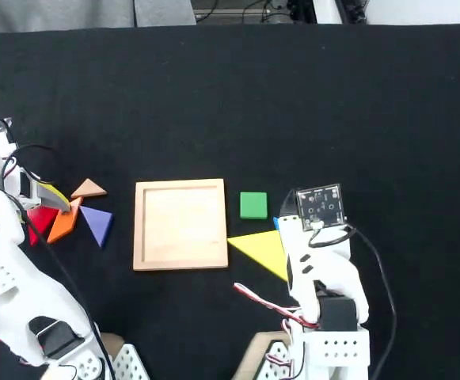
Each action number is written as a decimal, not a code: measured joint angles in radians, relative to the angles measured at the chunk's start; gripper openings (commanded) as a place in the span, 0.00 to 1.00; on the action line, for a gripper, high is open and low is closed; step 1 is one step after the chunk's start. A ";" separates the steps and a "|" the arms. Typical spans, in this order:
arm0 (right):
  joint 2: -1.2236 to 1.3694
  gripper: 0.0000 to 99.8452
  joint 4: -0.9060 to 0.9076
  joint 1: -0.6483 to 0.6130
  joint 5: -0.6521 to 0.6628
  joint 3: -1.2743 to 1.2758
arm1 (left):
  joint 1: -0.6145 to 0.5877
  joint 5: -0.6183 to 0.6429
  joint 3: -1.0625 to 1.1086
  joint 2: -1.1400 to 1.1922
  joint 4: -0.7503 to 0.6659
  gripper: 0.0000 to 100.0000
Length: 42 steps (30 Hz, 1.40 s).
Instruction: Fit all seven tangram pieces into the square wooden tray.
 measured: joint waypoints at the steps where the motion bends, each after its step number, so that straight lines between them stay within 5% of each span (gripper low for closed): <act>1: 0.000 0.02 0.000 0.000 0.000 0.000 | 0.003 0.000 -0.002 0.003 -0.011 0.34; 29: 0.000 0.02 0.000 0.000 0.000 0.000 | -0.015 -0.146 -0.009 0.018 -0.130 0.28; 42: 0.000 0.02 0.000 0.000 0.000 0.000 | -0.123 -0.265 -0.055 0.021 -0.146 0.28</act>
